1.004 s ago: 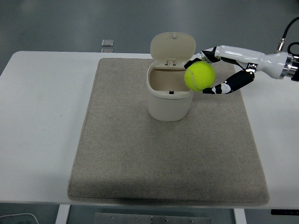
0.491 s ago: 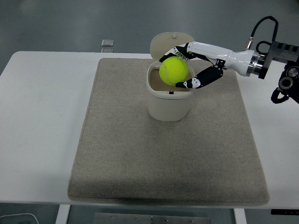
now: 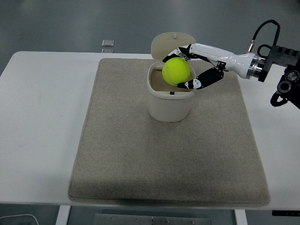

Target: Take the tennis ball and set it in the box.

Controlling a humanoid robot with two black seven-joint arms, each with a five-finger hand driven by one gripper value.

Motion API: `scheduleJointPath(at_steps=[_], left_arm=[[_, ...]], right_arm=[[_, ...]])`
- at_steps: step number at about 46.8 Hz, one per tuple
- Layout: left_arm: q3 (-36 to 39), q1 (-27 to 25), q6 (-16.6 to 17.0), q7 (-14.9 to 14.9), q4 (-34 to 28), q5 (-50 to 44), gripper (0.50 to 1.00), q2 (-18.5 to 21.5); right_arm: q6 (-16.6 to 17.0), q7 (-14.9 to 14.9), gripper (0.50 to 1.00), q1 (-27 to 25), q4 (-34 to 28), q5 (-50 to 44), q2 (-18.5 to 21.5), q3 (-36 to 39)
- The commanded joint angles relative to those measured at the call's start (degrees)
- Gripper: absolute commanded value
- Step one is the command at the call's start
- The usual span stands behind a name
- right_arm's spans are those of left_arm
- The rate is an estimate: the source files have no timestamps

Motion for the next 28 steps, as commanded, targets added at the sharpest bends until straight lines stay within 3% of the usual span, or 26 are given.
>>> scheduleJointPath(at_steps=[1,3,9,28], left_arm=[[0.0,0.0,0.0,0.0,0.0,0.0,0.992,0.0],[0.0,-0.1,0.0,0.0,0.0,0.0,0.992,0.0],[0.0,0.0,0.0,0.0,0.0,0.0,0.992,0.0],[0.0,0.0,0.0,0.0,0.0,0.0,0.992,0.0]], right_arm=[[-0.9,0.0,0.815,-0.4,0.0,0.1,0.0,0.0],[-1.3,0.0,0.854,-0.5,0.0,0.1,0.0,0.0],[-1.3,0.0,0.897,-0.6,0.1,0.3,-0.1,0.0],[0.5,0.0,0.899,-0.6,0.2,1.7,-1.2,0.1]])
